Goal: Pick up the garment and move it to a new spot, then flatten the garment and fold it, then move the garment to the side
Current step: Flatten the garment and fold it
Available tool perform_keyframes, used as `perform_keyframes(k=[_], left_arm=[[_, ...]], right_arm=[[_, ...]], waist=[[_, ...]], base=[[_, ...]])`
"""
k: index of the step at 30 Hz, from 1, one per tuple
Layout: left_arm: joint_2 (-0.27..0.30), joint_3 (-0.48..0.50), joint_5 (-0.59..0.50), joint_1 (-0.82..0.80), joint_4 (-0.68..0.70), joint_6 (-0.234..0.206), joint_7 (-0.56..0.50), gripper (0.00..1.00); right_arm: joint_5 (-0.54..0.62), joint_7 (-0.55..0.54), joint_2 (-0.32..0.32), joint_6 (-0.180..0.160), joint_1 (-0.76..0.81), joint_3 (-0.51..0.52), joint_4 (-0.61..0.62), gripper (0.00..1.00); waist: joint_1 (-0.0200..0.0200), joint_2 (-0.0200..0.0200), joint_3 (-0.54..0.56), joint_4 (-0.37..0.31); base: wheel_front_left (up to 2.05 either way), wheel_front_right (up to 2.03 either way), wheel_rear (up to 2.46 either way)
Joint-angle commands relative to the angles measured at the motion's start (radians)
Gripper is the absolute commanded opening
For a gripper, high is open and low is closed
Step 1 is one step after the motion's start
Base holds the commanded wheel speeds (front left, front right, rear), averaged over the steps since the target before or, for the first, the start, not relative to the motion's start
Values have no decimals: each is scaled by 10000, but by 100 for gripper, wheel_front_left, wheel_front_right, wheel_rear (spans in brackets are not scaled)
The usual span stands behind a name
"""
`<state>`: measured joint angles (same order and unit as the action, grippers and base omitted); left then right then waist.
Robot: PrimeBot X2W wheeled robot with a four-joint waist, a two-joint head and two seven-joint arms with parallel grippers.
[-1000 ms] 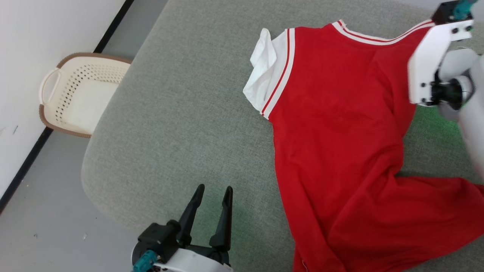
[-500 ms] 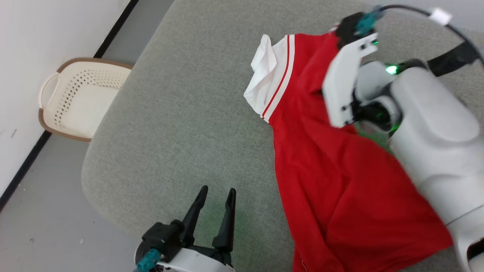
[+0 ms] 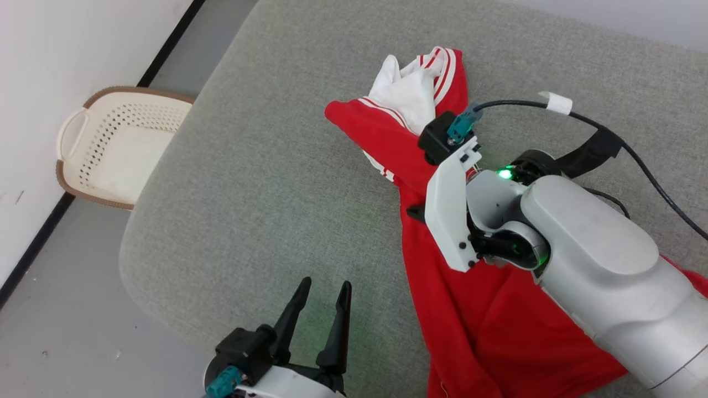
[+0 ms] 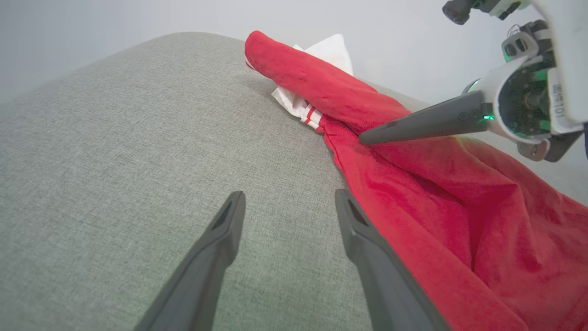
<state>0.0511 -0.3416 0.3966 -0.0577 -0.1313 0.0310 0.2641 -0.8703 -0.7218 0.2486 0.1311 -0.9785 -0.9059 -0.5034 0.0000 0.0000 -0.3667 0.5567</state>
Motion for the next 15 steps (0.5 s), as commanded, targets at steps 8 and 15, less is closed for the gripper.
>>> perform_keyframes(k=[8,15], left_arm=[[-13,-27,138,-36,61,-71,2,100],[-13,-124,322,-64,224,-115,2,100]], right_arm=[[-54,505,197,-7,-867,328,76,100],[440,727,149,-7,-2105,200,-800,100]], waist=[[0,0,-42,-16],[0,0,-415,42]], base=[[0,0,0],[0,0,0]])
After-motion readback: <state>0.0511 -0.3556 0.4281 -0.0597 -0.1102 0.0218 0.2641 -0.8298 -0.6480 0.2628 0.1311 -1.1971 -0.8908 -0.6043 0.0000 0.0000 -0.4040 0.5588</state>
